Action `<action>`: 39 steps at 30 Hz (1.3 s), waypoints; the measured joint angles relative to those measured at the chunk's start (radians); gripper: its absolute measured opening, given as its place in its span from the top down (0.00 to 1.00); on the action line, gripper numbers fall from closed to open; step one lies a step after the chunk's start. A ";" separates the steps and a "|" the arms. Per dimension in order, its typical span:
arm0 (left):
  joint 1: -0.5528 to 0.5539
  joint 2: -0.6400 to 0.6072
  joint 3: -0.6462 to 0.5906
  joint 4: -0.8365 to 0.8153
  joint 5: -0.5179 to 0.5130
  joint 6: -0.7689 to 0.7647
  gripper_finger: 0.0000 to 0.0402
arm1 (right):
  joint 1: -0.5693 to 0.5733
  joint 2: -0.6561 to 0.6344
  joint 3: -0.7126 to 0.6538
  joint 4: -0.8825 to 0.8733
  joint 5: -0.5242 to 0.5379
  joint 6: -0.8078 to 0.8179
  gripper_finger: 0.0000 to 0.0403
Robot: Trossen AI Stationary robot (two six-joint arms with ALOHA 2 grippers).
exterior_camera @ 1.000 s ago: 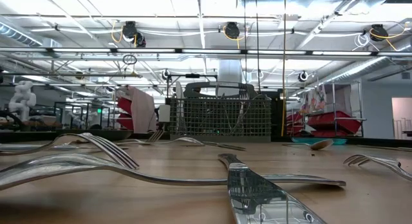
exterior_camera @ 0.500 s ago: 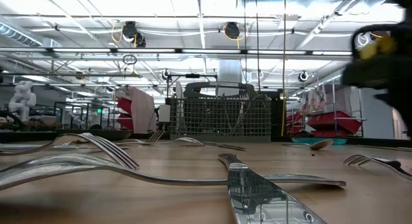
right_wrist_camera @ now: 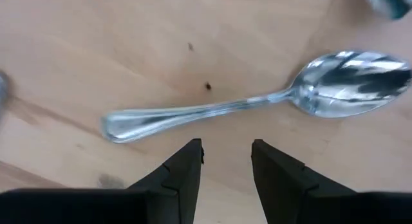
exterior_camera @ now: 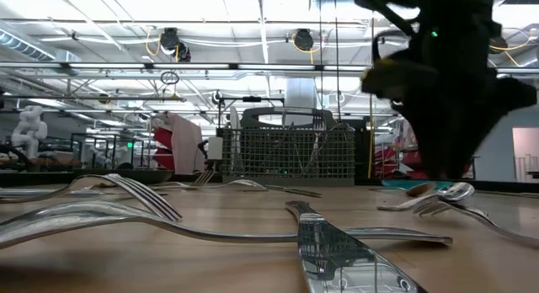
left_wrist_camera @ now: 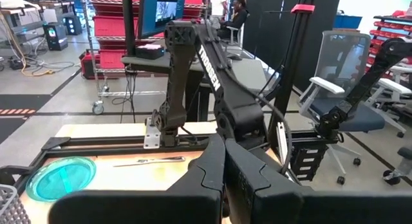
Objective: Sort silverware
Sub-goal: Put the spoon into the silverware organizer
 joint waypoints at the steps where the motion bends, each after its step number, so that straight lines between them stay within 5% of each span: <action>1: -0.001 0.000 0.000 0.000 0.000 0.000 0.97 | -0.002 0.000 0.018 -0.020 0.018 0.017 0.68; 5: -0.001 0.000 0.000 -0.001 -0.001 0.000 0.97 | -0.014 -0.002 0.072 -0.036 0.089 0.108 0.68; 7: -0.001 0.000 0.000 -0.002 -0.002 0.001 0.97 | -0.018 -0.002 0.076 -0.042 0.107 0.031 0.68; 15: 0.000 0.000 0.000 -0.034 -0.004 0.059 0.97 | -0.025 -0.003 0.077 -0.084 0.071 -0.901 0.68; 22: -0.001 0.000 0.000 -0.034 -0.004 0.053 0.97 | -0.079 -0.004 0.077 -0.127 0.070 -1.338 0.68; 31: -0.001 0.000 0.000 -0.033 -0.014 0.051 0.97 | -0.157 -0.005 -0.020 -0.076 -0.079 -1.496 0.68; 39: -0.001 0.000 0.000 -0.030 -0.055 0.050 0.97 | -0.155 -0.005 -0.071 0.049 -0.080 -1.529 0.68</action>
